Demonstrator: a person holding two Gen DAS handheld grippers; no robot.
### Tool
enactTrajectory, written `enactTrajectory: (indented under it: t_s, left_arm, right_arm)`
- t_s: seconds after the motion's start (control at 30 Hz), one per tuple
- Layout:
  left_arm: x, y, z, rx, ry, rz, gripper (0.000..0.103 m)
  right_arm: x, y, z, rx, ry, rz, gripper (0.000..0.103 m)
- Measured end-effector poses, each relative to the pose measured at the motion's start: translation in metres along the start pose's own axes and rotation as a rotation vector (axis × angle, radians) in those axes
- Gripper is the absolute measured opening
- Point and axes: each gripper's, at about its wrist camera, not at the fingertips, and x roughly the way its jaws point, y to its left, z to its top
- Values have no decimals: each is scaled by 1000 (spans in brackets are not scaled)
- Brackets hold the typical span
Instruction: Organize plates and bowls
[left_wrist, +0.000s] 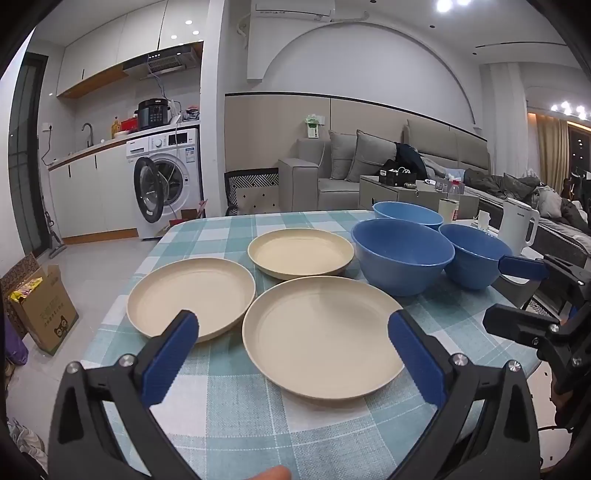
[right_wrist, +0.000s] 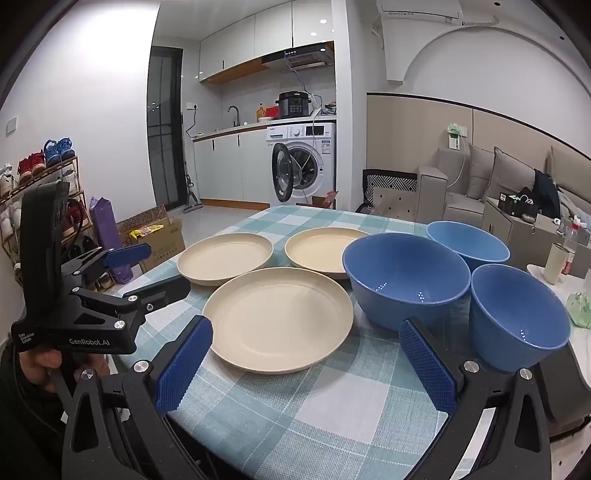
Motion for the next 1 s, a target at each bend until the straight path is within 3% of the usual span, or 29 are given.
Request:
enactTrajectory:
  t_s: [0.4,0.47,1.0]
  left_arm:
    - [3,2,-4,-6,10,-9,103]
    - [3,2,-5,-1,8,-7,103]
    - [4,3,-2,-12,15,-5,103]
  right_arm:
    - [-20,-5,-8,13,-9,-6,103]
    - [0,-5,-3,7,18,-4,103]
    - [-2,-4,-1,6,16,-8,103]
